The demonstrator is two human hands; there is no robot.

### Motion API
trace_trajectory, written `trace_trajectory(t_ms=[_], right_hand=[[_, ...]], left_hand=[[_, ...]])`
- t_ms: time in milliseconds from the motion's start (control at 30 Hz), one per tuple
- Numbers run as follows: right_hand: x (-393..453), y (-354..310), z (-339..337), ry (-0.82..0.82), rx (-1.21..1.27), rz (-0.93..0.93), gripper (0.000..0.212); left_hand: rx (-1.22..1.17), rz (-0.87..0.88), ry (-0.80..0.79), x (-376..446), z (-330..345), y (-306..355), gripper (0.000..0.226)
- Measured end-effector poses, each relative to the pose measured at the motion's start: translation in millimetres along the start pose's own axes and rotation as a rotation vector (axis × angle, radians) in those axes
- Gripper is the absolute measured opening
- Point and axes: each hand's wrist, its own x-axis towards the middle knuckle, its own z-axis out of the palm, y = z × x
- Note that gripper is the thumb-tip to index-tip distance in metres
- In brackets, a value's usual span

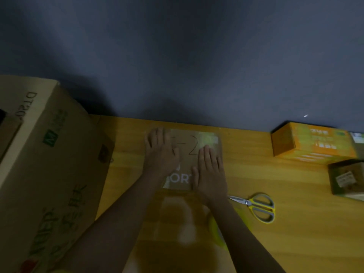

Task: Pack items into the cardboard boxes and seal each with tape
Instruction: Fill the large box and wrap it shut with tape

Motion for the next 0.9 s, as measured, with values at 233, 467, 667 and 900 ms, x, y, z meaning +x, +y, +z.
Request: trace_trajectory(t_ms=[233, 467, 667, 900], right_hand=[[6.2, -3.1, -3.6, -0.016, 0.092, 0.022, 0.064], [16.7, 32.1, -37.6, -0.145, 0.614, 0.552, 0.067], [-19.6, 56.6, -76.9, 0.203, 0.873, 0.493, 0.051], [-37.0, 136.6, -81.9, 0.316, 0.682, 0.628, 0.047]], left_hand=[[-0.267, -0.037, 0.063, 38.1, -17.5, 1.2, 0.053], [-0.594, -0.525, -0.305, -3.6, -26.9, -27.8, 0.078], [-0.964, -0.309, -0.037, -38.1, -51.7, 9.4, 0.046], [-0.962, -0.113, -0.131, -35.6, -17.3, 102.7, 0.047]])
